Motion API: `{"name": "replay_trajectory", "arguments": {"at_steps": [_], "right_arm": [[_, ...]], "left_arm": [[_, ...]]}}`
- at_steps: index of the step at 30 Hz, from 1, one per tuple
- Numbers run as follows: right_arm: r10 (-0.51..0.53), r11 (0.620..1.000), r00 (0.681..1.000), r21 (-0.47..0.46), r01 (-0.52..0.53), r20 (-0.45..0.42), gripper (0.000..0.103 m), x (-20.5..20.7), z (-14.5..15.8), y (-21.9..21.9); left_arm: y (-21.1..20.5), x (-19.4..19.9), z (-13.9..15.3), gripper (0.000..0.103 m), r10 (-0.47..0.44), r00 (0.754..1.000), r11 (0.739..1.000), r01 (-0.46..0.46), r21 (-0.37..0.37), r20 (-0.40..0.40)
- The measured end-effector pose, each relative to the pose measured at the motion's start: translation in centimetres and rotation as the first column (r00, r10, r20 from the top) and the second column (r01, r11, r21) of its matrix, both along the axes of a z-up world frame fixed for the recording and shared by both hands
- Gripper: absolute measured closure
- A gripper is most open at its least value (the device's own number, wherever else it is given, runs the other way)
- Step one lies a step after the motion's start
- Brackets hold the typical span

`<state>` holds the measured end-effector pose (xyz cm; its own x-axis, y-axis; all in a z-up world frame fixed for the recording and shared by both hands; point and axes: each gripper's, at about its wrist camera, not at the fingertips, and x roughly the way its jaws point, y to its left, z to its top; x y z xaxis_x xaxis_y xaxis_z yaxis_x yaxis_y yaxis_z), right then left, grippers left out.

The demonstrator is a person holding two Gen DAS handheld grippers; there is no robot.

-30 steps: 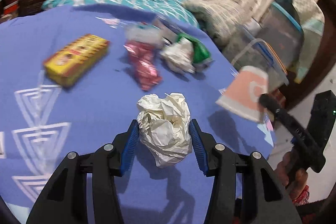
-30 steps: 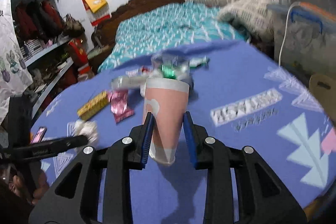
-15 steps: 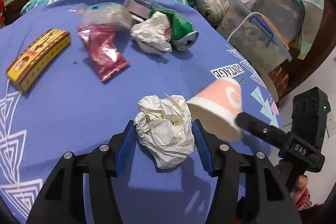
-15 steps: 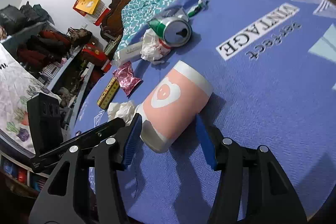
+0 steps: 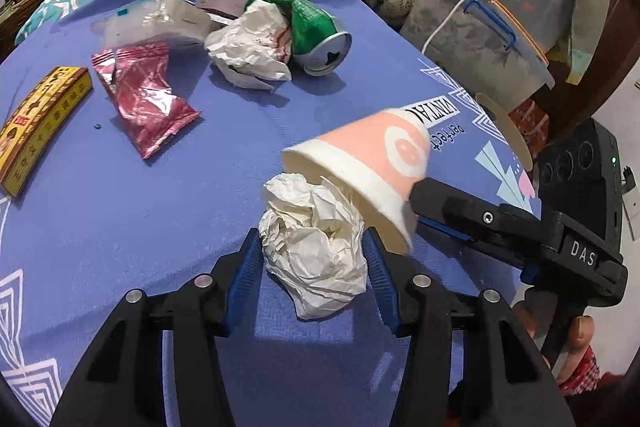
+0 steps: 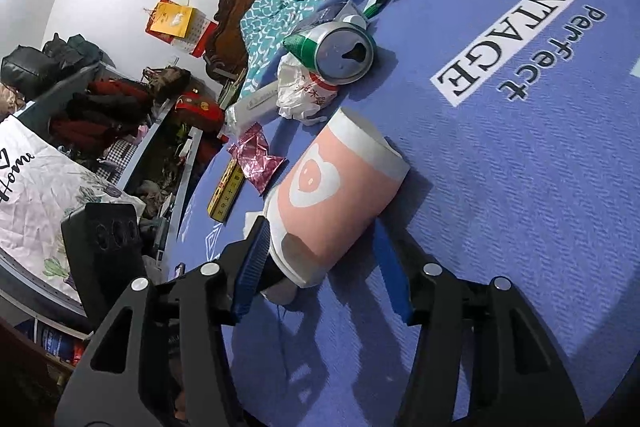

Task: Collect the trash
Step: 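Carry paper ball and pink cup to the wastebasket and open both tools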

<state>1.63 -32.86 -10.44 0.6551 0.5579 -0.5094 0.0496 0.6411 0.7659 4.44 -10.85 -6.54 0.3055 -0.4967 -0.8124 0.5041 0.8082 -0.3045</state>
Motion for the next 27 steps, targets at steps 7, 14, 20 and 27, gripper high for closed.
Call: {"name": "replay_trajectory", "arguments": {"at_steps": [7, 14, 20, 27], "right_arm": [[-0.034, 0.998, 0.999, -0.043, 0.034, 0.001, 0.045, 1.0, 0.3, 1.1], [-0.027, 0.999, 0.999, -0.031, 0.027, -0.019, 0.074, 1.8, -0.6, 0.9], [-0.17, 0.984, 0.985, -0.04, 0.172, 0.041, 0.078, -0.2, 1.0, -3.8], [-0.346, 0.935, 0.937, -0.068, 0.349, 0.042, 0.078, -3.5, 0.5, -11.5]], "left_arm": [[-0.7, -0.6, -0.1, 0.057, -0.063, 0.998, 0.998, 0.062, -0.033, -0.024], [-0.5, -1.2, 0.1, 0.057, -0.087, 0.996, 0.996, 0.086, -0.033, -0.019], [1.2, -0.9, 0.9, 0.057, -0.053, 0.999, 0.998, 0.052, -0.036, -0.007], [-5.3, 0.9, 0.8, 0.057, -0.168, 0.986, 0.985, 0.168, 0.025, -0.005]]}}
